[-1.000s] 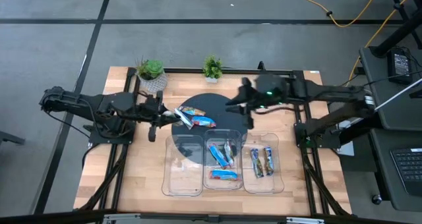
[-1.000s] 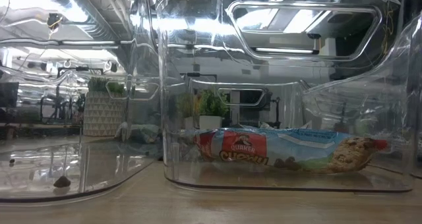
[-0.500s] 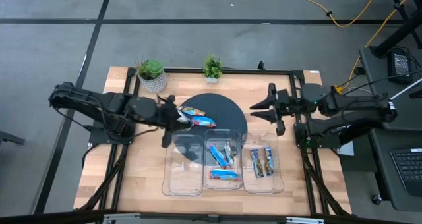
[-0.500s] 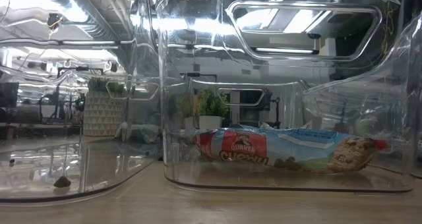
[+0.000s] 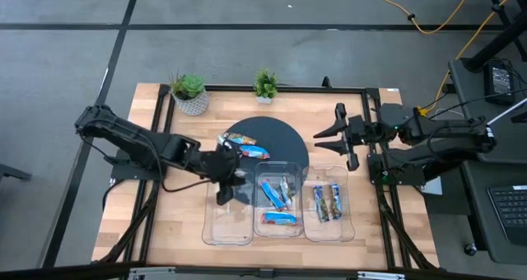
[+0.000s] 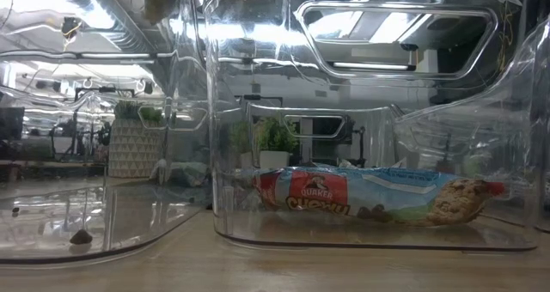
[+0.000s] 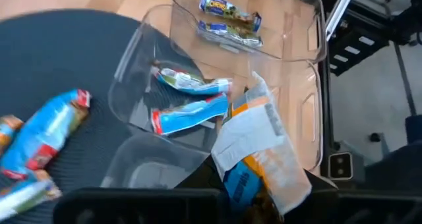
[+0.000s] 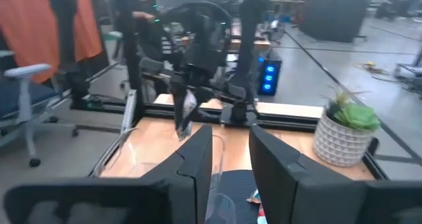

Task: Pick and place Granola Bars by type
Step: Put the orange granola bar into the left transparent bin

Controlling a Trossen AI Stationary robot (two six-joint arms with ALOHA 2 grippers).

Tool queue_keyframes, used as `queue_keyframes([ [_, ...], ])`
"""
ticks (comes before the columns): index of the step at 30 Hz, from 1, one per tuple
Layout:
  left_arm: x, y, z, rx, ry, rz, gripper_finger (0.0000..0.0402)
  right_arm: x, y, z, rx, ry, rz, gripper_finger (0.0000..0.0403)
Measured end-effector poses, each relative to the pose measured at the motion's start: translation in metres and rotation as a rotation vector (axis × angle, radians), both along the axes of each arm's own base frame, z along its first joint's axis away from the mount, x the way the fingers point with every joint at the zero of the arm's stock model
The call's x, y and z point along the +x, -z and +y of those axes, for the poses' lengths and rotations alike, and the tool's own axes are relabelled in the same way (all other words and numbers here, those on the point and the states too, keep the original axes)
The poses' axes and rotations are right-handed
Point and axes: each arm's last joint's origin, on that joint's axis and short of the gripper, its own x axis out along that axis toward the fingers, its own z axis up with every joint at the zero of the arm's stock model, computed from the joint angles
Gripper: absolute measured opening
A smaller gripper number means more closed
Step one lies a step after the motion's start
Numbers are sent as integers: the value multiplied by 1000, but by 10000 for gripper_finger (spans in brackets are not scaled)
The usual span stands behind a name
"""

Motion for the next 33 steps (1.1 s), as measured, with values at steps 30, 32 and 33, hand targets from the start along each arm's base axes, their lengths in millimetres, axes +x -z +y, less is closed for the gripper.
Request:
queue_keyframes([
  [30,41,109,-10,-65,-73,534,22,-1,5,4,-13,-155,43,103],
  [32,42,115,-11,-50,-63,562,22,-2,6,4,-14,-155,61,103],
  [33,43,117,-11,-49,-57,572,22,-2,7,4,-13,-155,68,103],
])
